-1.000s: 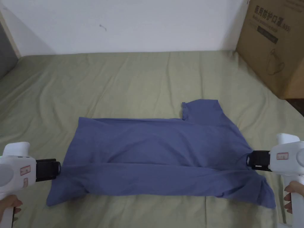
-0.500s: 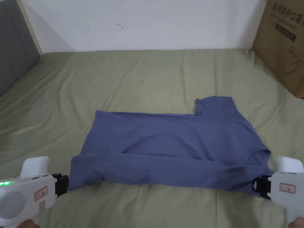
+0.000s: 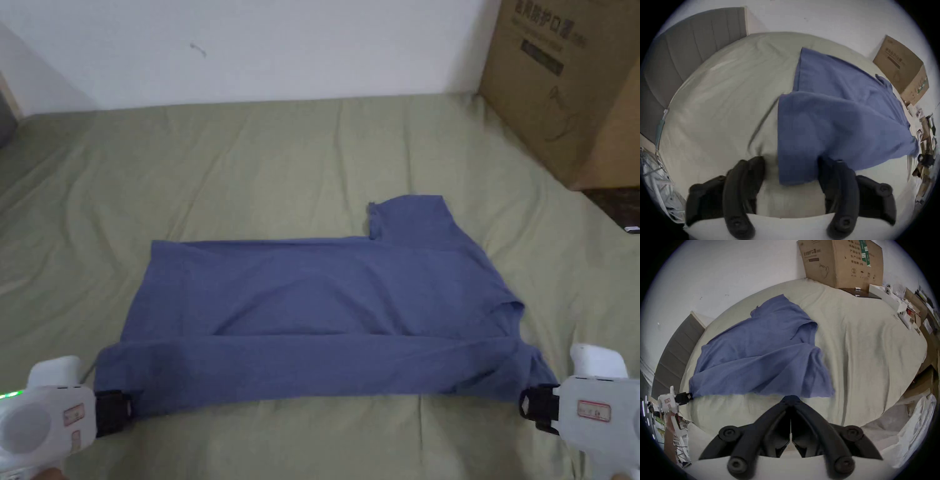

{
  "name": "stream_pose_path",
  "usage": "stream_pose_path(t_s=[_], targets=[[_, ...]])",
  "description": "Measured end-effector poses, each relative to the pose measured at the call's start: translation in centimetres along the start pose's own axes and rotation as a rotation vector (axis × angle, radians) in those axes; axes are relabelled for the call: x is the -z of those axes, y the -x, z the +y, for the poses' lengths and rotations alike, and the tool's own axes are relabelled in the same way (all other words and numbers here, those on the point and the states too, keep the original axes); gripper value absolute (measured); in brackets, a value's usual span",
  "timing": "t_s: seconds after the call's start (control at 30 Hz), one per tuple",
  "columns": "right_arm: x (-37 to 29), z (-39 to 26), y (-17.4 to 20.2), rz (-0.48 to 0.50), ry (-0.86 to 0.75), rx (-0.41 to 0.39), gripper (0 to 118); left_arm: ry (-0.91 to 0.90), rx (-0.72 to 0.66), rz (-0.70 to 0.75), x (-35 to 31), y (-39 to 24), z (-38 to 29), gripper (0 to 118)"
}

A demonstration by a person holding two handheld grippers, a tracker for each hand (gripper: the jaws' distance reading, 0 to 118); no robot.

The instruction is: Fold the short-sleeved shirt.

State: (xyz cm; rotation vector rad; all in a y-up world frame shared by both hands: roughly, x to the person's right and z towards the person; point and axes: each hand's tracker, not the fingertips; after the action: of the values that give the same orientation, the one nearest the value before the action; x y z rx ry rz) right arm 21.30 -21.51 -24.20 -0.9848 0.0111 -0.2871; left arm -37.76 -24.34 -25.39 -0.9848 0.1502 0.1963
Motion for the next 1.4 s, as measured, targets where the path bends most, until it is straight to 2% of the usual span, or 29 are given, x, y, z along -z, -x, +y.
stream_pose_path(t_s=[0.03,0.07,0.1,0.13,0.2,0.37,0.47,0.5,0.57,0.6,0.77,0.97,1.13,1.27,1.3,1.33,1.37,1.4], targets=[[0.0,-0.1,-0.2,-0.003,0.001,0.011,0,-0.016,-0.016,-0.010,-0.4,0.1,0.1,25],[0.1,-0.1,-0.5,-0.006,0.000,0.022,0,-0.028,-0.047,-0.070,-0.7,0.4,0.2,6],[0.1,0.1,-0.6,-0.006,0.000,0.032,0,0.004,-0.086,-0.101,-0.8,0.5,0.4,6],[0.2,0.3,-0.8,-0.009,-0.004,0.040,8,0.004,-0.063,-0.065,-0.8,0.4,0.6,6],[0.4,1.1,-1.3,-0.028,-0.027,0.062,52,0.001,-0.013,-0.050,-1.2,-0.3,0.6,6],[3.4,3.1,-2.3,-0.009,0.002,0.181,52,0.005,0.047,-0.034,-1.7,-1.3,0.9,6],[5.3,3.2,-1.6,0.014,0.034,0.167,52,0.010,0.056,-0.034,-1.7,-1.3,0.9,6],[5.8,3.1,-1.0,0.028,0.055,0.141,46,0.015,0.054,-0.038,-1.7,-1.2,0.9,6],[6.2,2.6,-0.1,0.000,0.041,0.045,8,0.015,0.052,-0.043,-1.7,-1.0,0.9,6],[6.2,2.5,0.3,-0.028,0.049,0.007,8,0.017,0.053,-0.046,-1.7,-1.0,1.0,6],[4.9,3.1,0.0,-0.007,0.060,0.037,8,0.007,0.083,-0.045,-2.8,-0.9,1.3,6],[0.6,3.5,-0.3,0.008,0.015,-0.005,8,-0.018,0.136,-0.033,-5.8,-0.3,0.8,6],[-1.2,1.6,-1.7,0.014,0.031,-0.016,8,-0.003,0.162,-0.025,-8.3,0.8,-2.4,6],[-0.2,-1.0,-3.1,-0.023,0.091,-0.045,8,0.070,0.177,-0.027,-7.8,1.2,-6.1,6],[0.2,-1.6,-3.5,-0.017,0.107,-0.028,9,0.095,0.171,-0.030,-7.3,1.3,-6.8,6],[0.5,-2.0,-3.8,-0.009,0.117,-0.009,19,0.097,0.166,-0.035,-6.9,1.3,-7.4,6],[0.6,-2.4,-3.8,-0.017,0.119,-0.001,36,0.094,0.158,-0.036,-6.7,1.2,-7.9,13],[0.4,-2.5,-3.7,-0.072,0.126,-0.009,57,0.088,0.149,-0.037,-6.9,1.1,-7.9,37]])
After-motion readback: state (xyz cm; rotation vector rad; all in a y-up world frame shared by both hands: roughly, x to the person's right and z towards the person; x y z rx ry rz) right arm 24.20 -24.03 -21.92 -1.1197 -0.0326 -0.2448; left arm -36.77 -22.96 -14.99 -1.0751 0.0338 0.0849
